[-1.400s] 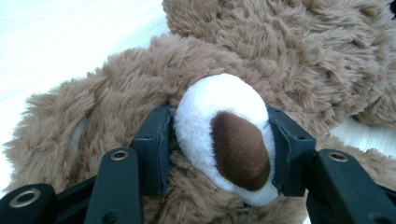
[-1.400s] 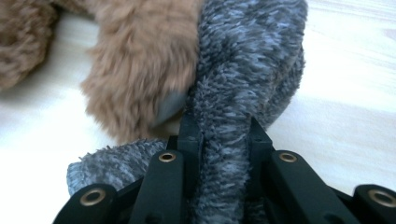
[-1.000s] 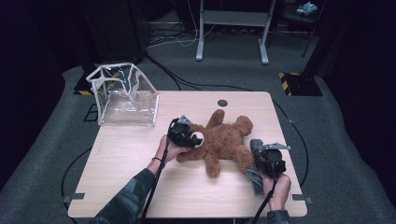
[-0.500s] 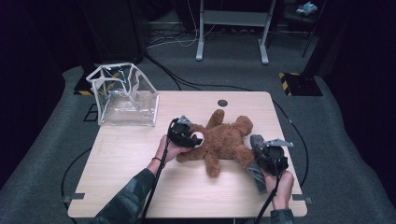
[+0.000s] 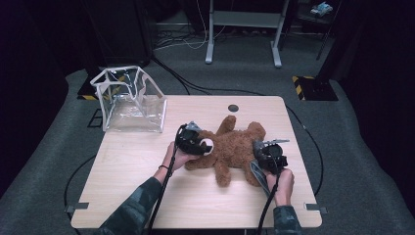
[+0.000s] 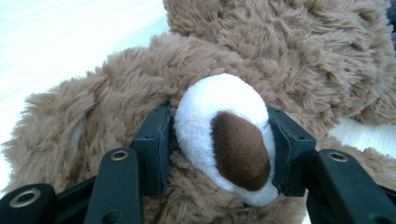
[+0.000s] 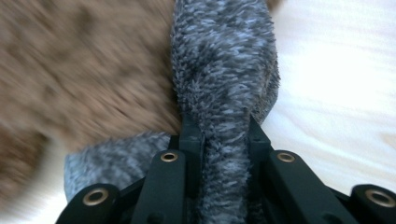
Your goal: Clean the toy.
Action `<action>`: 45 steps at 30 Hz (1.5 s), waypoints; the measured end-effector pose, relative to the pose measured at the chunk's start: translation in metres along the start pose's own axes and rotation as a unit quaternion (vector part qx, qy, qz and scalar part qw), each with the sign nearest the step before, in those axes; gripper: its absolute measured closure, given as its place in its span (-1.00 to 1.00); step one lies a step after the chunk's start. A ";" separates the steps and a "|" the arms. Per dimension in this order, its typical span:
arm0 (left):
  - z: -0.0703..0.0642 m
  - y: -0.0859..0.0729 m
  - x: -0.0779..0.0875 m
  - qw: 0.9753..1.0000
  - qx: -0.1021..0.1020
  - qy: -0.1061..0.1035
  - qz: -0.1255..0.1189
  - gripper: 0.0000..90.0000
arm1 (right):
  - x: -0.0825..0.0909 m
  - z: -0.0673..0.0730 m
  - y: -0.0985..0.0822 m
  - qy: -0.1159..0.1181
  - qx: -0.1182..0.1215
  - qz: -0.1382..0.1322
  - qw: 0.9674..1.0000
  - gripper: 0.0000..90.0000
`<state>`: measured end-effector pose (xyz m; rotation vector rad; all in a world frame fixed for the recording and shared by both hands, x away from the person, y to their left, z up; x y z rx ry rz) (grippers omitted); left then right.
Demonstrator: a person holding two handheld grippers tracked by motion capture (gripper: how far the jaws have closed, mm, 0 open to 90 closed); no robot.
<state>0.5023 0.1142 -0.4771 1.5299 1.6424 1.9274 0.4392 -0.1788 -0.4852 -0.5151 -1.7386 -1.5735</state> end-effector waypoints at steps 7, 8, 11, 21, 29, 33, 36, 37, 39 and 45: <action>0.001 0.000 -0.001 1.000 0.002 -0.003 -0.002 0.06 | 0.012 -0.016 0.006 -0.022 -0.008 -0.008 1.000 0.68; 0.001 0.000 -0.001 1.000 0.004 -0.003 -0.003 0.06 | 0.018 -0.014 0.012 -0.023 -0.014 -0.025 0.999 0.68; 0.001 0.000 -0.001 1.000 0.001 -0.001 -0.001 0.06 | 0.028 -0.007 0.030 0.002 -0.012 -0.077 0.997 0.68; 0.001 -0.001 0.000 1.000 0.004 -0.005 -0.005 0.06 | -0.024 -0.001 0.023 0.008 -0.006 -0.020 1.000 0.68; -0.001 -0.003 0.001 1.000 0.005 0.008 -0.018 0.05 | -0.009 -0.025 0.005 -0.045 -0.037 -0.003 0.998 0.68; -0.004 -0.002 0.004 0.999 -0.008 0.028 -0.033 -0.05 | 0.007 -0.033 -0.008 -0.034 -0.065 -0.023 0.997 0.67; -0.010 0.000 0.006 0.997 -0.016 0.045 -0.053 -0.16 | 0.014 -0.038 -0.017 -0.026 -0.066 -0.043 0.997 0.66; -0.011 0.001 0.007 0.997 -0.017 0.046 -0.057 -0.20 | 0.016 -0.040 -0.019 -0.022 -0.067 -0.048 0.996 0.66; -0.014 0.002 0.010 0.996 -0.021 0.056 -0.063 -0.26 | 0.019 -0.042 -0.025 -0.025 -0.069 -0.052 0.996 0.66; -0.023 0.001 0.021 0.994 -0.024 0.071 -0.079 -0.51 | 0.020 -0.047 -0.041 -0.023 -0.074 -0.056 0.995 0.65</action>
Point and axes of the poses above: each handheld gripper's, and its own axes: x roughly backward along the jaws, y roughly out of its top, z roughly to its left, the point moved 2 cm from there along -x, roughly forward along the jaws, and after that the axes turned 7 degrees about -z, right-handed, at the moved point
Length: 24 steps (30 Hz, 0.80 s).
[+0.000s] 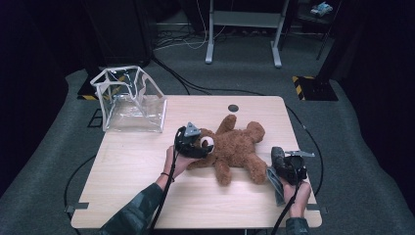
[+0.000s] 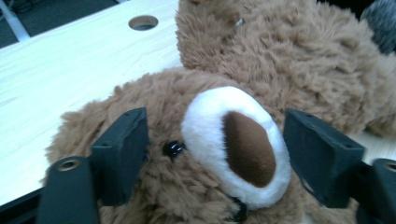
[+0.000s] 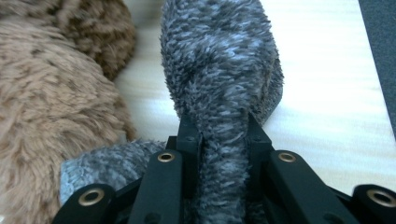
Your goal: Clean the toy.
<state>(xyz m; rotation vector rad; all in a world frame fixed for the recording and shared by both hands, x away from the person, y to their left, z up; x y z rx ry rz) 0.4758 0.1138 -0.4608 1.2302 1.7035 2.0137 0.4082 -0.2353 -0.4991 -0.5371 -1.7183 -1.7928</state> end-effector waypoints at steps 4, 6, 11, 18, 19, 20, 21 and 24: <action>-0.003 -0.001 0.012 1.000 0.007 0.012 -0.016 -0.67 | 0.001 -0.001 -0.006 -0.002 0.005 -0.004 1.000 0.65; -0.006 -0.002 0.018 1.000 0.008 0.014 -0.021 -0.69 | 0.002 0.000 -0.005 -0.003 0.003 -0.003 1.000 0.65; -0.021 -0.007 0.030 0.999 -0.006 0.021 -0.033 -0.75 | 0.004 0.002 -0.006 -0.007 0.007 0.000 1.000 0.65; -0.049 -0.021 0.036 0.999 -0.009 0.016 -0.038 -0.75 | 0.004 0.001 -0.007 -0.007 0.008 0.006 1.000 0.64; -0.053 -0.023 0.035 0.999 -0.010 0.013 -0.037 -0.75 | 0.004 0.001 -0.006 -0.007 0.008 0.007 1.000 0.64; -0.058 -0.026 0.034 0.999 -0.015 0.011 -0.034 -0.75 | 0.004 0.001 -0.006 -0.008 0.008 0.007 1.000 0.64; -0.061 -0.027 0.033 0.999 -0.016 0.007 -0.031 -0.75 | 0.004 0.001 -0.006 -0.008 0.007 0.008 1.000 0.64; -0.070 -0.033 0.030 0.999 -0.016 0.001 -0.028 -0.75 | 0.005 0.000 -0.007 -0.008 0.006 0.008 1.000 0.64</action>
Point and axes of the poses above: each handheld gripper's, and its own axes: x roughly backward along the jaws, y roughly out of its top, z roughly to its left, the point moved 2 cm from there along -x, roughly forward along the jaws, and after that the axes turned 7 degrees about -z, right-handed, at the moved point
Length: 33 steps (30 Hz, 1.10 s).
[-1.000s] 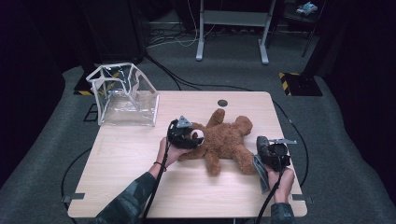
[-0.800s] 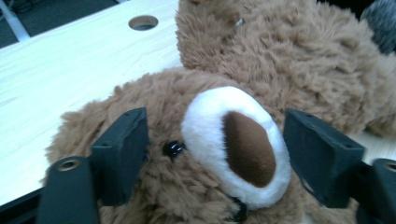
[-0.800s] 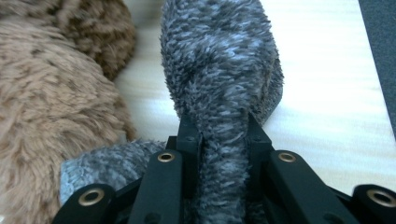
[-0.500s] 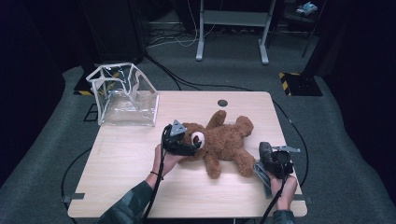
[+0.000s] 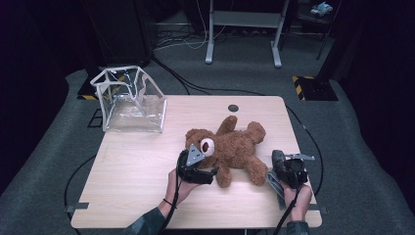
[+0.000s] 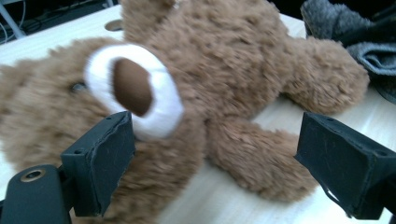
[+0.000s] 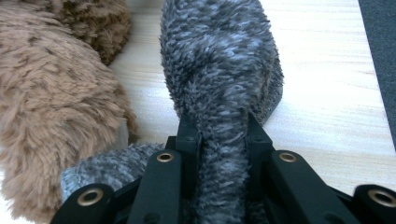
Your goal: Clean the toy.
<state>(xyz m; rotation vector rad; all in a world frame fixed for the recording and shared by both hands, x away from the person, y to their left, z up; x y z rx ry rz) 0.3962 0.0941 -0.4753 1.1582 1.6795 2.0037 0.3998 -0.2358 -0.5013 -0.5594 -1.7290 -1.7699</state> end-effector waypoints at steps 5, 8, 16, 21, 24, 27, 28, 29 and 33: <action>-0.018 -0.011 -0.008 1.000 -0.002 -0.010 0.012 -0.76 | 0.000 0.000 0.000 0.000 0.001 0.001 1.000 0.64; -0.027 -0.017 -0.016 1.000 -0.006 -0.016 0.023 -0.76 | 0.000 0.001 0.000 -0.001 -0.005 0.002 1.000 0.64; -0.041 -0.035 -0.040 0.998 -0.009 -0.020 0.059 -0.70 | 0.000 0.000 0.000 0.000 -0.004 0.007 1.000 0.64; -0.043 -0.038 -0.046 0.998 -0.016 -0.008 0.065 -0.63 | -0.001 0.000 -0.001 0.001 -0.001 0.002 1.000 0.64; -0.043 -0.040 -0.050 0.998 -0.014 -0.008 0.068 -0.55 | -0.002 -0.001 -0.001 0.002 0.001 0.003 1.000 0.64; -0.043 -0.042 -0.052 0.997 -0.016 -0.004 0.071 -0.43 | -0.002 0.000 -0.001 0.003 -0.002 0.002 1.000 0.64; -0.043 -0.042 -0.052 0.997 -0.016 -0.002 0.071 -0.36 | -0.002 -0.001 -0.001 0.003 -0.001 0.001 1.000 0.64; -0.043 -0.043 -0.052 0.997 -0.015 0.000 0.069 -0.29 | -0.002 -0.001 -0.001 0.002 -0.002 0.003 1.000 0.64; -0.043 -0.044 -0.053 0.997 -0.020 0.005 0.068 -0.06 | -0.002 -0.001 -0.001 0.002 -0.002 0.003 1.000 0.64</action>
Point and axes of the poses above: each handheld gripper's, and its own axes: x roughly backward along the jaws, y roughly out of its top, z roughly to its left, the point moved 2 cm from there along -x, roughly forward along the jaws, and after that the axes turned 7 degrees about -z, right-handed, at the moved point
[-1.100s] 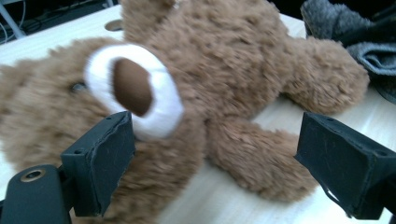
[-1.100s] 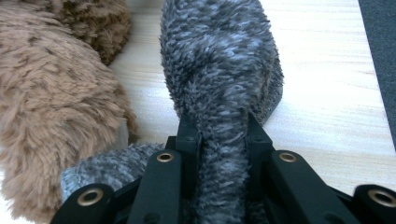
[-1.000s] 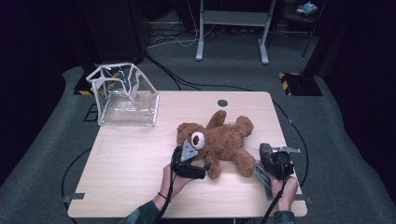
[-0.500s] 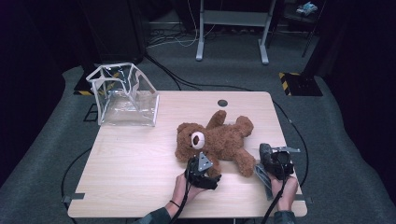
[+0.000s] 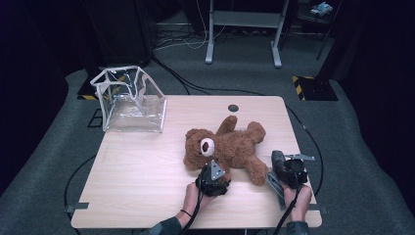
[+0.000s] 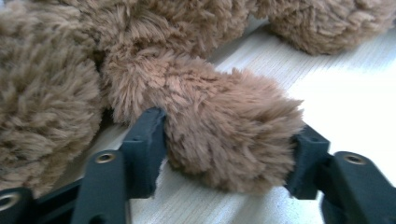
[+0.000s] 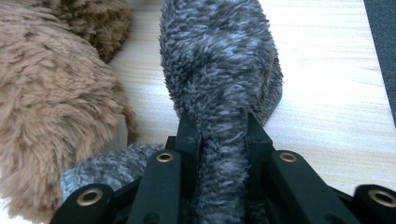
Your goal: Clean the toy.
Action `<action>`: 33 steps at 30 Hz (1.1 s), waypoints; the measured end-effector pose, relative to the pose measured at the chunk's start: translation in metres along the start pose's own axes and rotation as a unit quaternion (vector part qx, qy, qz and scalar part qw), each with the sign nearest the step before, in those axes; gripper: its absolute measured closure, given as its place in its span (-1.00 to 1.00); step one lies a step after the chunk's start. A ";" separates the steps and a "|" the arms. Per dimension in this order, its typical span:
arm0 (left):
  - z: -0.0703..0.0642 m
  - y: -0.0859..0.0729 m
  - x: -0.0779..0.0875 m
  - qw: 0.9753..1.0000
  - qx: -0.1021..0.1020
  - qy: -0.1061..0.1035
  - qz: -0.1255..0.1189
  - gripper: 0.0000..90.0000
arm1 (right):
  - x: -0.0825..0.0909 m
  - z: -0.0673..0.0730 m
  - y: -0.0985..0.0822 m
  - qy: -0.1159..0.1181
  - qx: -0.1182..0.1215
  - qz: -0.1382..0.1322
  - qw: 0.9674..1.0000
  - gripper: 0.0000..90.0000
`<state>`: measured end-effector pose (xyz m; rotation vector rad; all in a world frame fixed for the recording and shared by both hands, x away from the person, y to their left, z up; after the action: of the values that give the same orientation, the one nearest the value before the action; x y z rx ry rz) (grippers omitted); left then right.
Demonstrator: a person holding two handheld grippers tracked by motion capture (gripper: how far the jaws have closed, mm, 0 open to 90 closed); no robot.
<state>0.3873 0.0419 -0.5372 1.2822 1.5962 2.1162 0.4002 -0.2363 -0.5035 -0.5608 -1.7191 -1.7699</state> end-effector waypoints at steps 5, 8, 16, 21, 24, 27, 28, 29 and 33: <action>0.003 -0.001 0.001 1.000 -0.001 0.002 -0.008 0.28 | -0.001 0.001 -0.001 0.001 -0.005 0.000 1.000 0.64; 0.006 -0.001 0.003 1.000 -0.001 -0.001 -0.012 0.41 | 0.000 0.000 0.000 0.001 -0.001 0.000 1.000 0.64; 0.012 0.003 0.007 1.000 -0.002 -0.014 -0.014 0.54 | 0.000 0.001 -0.001 0.000 -0.007 -0.004 1.000 0.64; 0.018 0.014 0.013 0.999 -0.010 -0.026 -0.015 0.57 | 0.000 0.000 -0.001 0.001 -0.003 -0.004 1.000 0.64; 0.023 0.024 0.017 0.999 -0.018 -0.033 -0.015 0.57 | 0.001 0.001 -0.001 0.001 -0.005 -0.003 1.000 0.64; 0.031 0.034 0.021 0.999 -0.028 -0.041 -0.012 0.57 | 0.001 0.001 -0.002 0.002 -0.002 -0.005 1.000 0.64; 0.033 0.037 0.023 0.999 -0.031 -0.041 -0.012 0.58 | 0.001 0.001 -0.002 0.002 -0.002 -0.006 1.000 0.64; 0.035 0.040 0.024 0.998 -0.030 -0.045 -0.011 0.58 | 0.001 0.002 -0.002 0.001 -0.007 -0.003 1.000 0.64; 0.045 0.054 0.027 0.998 -0.037 -0.048 -0.013 0.58 | 0.001 0.003 -0.001 0.001 -0.006 -0.004 1.000 0.64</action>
<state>0.4213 0.0679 -0.4745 1.3103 1.4752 2.0452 0.3980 -0.2335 -0.5032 -0.5576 -1.7117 -1.7879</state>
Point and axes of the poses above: each handheld gripper's, and its own axes: x roughly backward along the jaws, y roughly out of its top, z roughly to its left, the point moved 2 cm from there along -x, roughly forward along the jaws, and after that the axes turned 7 degrees about -z, right-handed, at the moved point
